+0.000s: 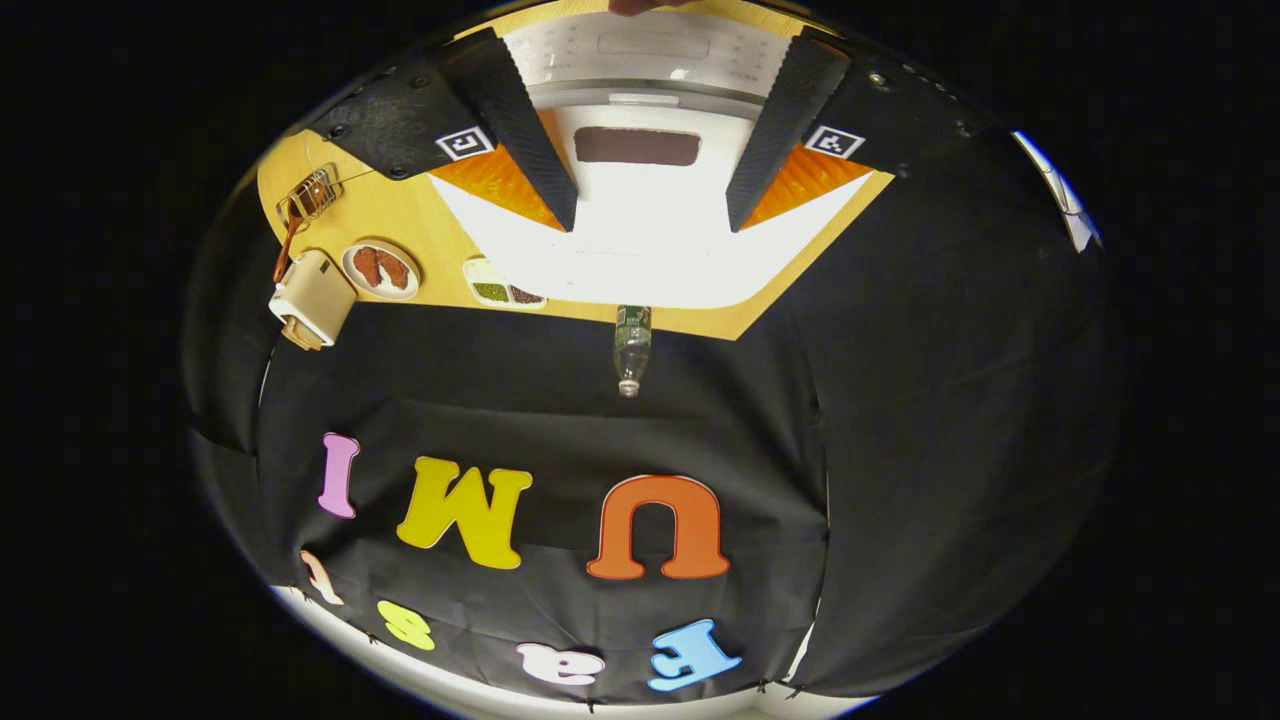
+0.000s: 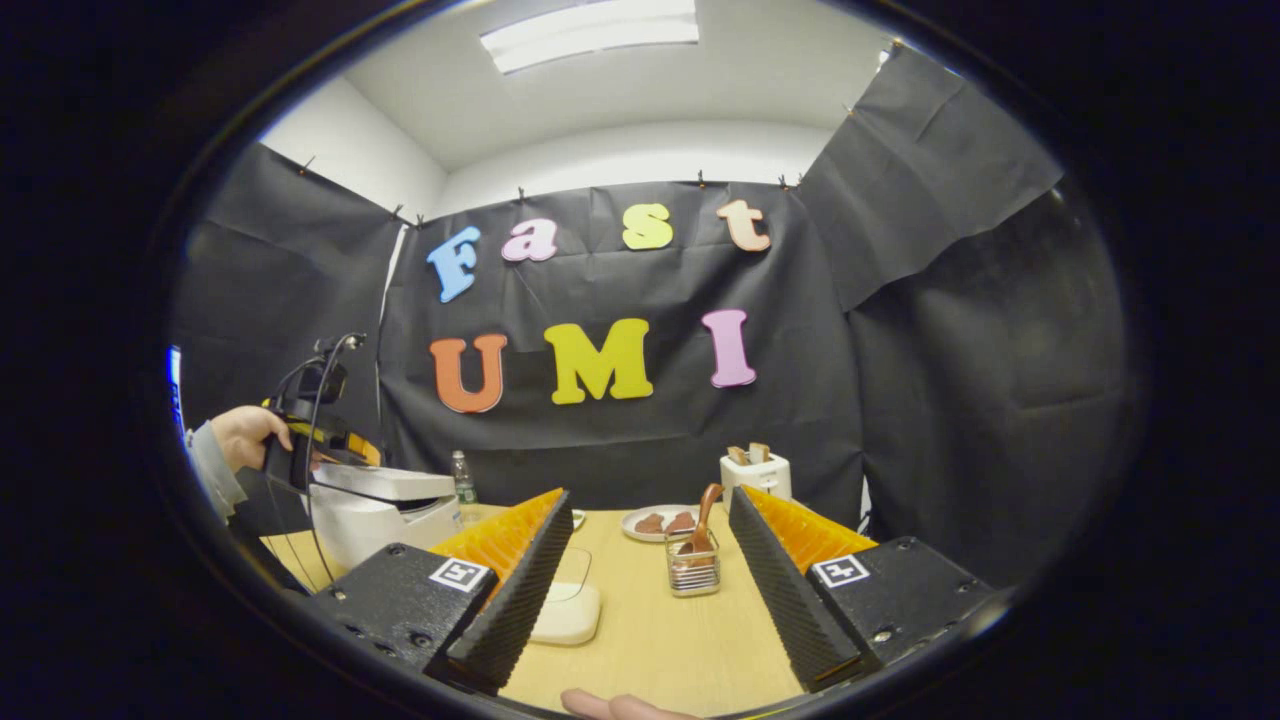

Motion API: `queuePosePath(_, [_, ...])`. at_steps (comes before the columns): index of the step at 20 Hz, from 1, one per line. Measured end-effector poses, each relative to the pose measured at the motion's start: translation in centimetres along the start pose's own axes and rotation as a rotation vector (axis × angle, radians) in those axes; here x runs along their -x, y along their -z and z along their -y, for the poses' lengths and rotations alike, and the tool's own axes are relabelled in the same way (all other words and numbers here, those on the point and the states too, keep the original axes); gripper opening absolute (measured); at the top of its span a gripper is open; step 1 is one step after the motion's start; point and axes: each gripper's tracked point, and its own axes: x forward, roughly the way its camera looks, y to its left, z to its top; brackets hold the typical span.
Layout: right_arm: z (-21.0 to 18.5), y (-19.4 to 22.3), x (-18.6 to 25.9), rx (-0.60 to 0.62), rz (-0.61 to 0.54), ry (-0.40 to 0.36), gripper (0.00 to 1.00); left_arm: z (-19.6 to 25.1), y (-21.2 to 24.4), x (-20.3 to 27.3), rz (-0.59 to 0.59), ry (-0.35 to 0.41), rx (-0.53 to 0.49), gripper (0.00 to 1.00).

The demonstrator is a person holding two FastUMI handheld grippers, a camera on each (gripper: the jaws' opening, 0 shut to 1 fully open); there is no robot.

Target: Close the left gripper, press the button to open the rice cooker; take a wooden spoon from the chopstick holder with the right hand, scoop a spoonful of rice and pour it into the rice cooker, then put the wooden spoon back into the chopstick holder.

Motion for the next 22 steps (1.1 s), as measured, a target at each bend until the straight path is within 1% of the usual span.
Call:
queuePosePath(1, [-0.3, -0.2, 0.2, 0.0, 0.002, -0.005, 1.0, -0.2, 0.5, 0.2, -0.017, -0.009, 0.022, 0.98])
queuePosePath(2, [-0.5, -0.3, 0.4, 0.0, 0.003, -0.01, 0.95, -0.3, 0.8, 0.4, -0.03, -0.009, 0.036, 0.97])
queuePosePath(3, [-0.7, -0.4, 0.6, 0.002, 0.004, -0.013, 1.0, -0.2, 1.4, 0.5, -0.041, -0.003, 0.042, 0.97])
queuePosePath(4, [-0.8, -0.5, 0.7, 0.005, 0.005, -0.014, 1.0, 0.0, 1.7, 0.7, -0.045, 0.002, 0.035, 0.96])
queuePosePath(8, [-1.0, -0.8, 1.3, 0.006, 0.008, -0.011, 1.0, 0.0, 2.2, 1.4, -0.04, 0.003, -0.046, 0.95])
queuePosePath(11, [-1.6, -0.7, 1.6, -0.008, 0.003, -0.023, 1.0, 0.2, 2.7, 1.5, -0.023, -0.002, -0.049, 0.96])
queuePosePath(12, [-1.7, -0.7, 1.7, -0.007, 0.002, -0.027, 1.0, 0.7, 3.4, 1.5, -0.04, 0.01, -0.047, 0.96])
queuePosePath(15, [-1.6, -0.8, 1.8, -0.006, 0.005, -0.029, 1.0, 1.7, 3.7, 1.9, -0.015, 0.039, -0.089, 0.96])
queuePosePath(16, [-1.7, -0.8, 1.8, -0.005, 0.004, -0.029, 1.0, 1.9, 3.8, 2.0, -0.007, 0.039, -0.094, 0.97])
queuePosePath(17, [-1.7, -0.7, 1.8, -0.006, 0.002, -0.028, 1.0, 1.8, 3.9, 2.1, -0.005, 0.041, -0.096, 1.0])
queuePosePath(18, [-1.6, -0.6, 1.8, -0.008, -0.001, -0.028, 1.0, 1.8, 4.1, 2.1, -0.008, 0.042, -0.094, 0.97])
queuePosePath(20, [-1.6, -0.4, 1.8, -0.016, -0.007, -0.027, 1.0, 1.9, 3.8, 2.0, -0.004, 0.052, -0.068, 0.98])
queuePosePath(22, [-1.9, -0.4, 1.9, -0.016, -0.011, -0.034, 1.0, 1.9, 3.8, 1.9, 0.008, 0.04, -0.064, 0.98])
